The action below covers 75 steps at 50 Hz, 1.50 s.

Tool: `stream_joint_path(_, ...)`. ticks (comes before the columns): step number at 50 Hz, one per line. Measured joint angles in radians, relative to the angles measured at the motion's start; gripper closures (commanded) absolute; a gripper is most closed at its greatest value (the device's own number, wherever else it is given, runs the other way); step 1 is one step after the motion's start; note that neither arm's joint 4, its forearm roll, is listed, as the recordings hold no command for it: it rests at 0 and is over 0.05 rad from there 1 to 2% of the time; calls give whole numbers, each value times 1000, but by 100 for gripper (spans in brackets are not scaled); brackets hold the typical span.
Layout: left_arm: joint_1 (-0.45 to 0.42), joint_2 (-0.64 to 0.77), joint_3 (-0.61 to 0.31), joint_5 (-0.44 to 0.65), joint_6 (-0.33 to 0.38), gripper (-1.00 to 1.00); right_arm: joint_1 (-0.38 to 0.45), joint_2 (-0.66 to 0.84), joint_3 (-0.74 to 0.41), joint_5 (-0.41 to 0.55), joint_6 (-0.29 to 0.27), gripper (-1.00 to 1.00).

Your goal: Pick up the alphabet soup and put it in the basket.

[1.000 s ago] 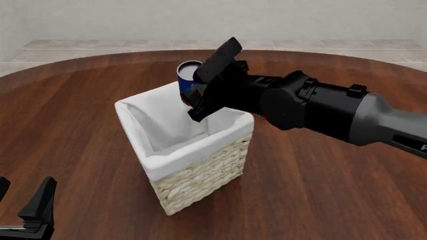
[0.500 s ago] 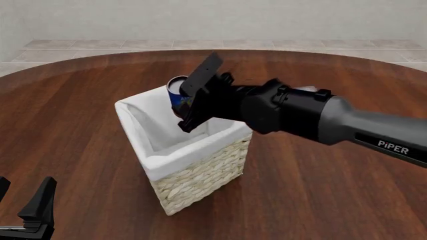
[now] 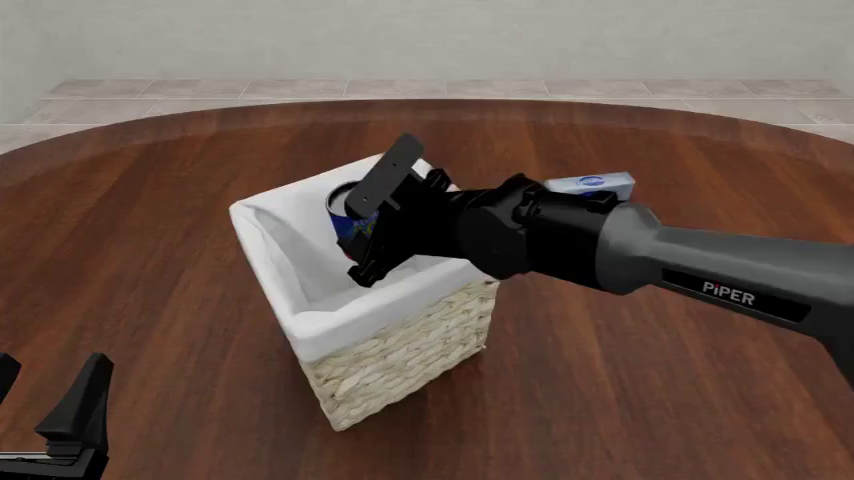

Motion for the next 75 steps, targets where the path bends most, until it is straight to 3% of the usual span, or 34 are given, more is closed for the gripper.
stream_joint_path(30,0,0,0,0,0,-100,-11,48,-25,31,-11,100)
stream_joint_path(31,0,0,0,0,0,-100,-11,49,-25,31,-11,-100)
stream_joint_path(75,0,0,0,0,0,-100,-37,16,-28,15,4,-100)
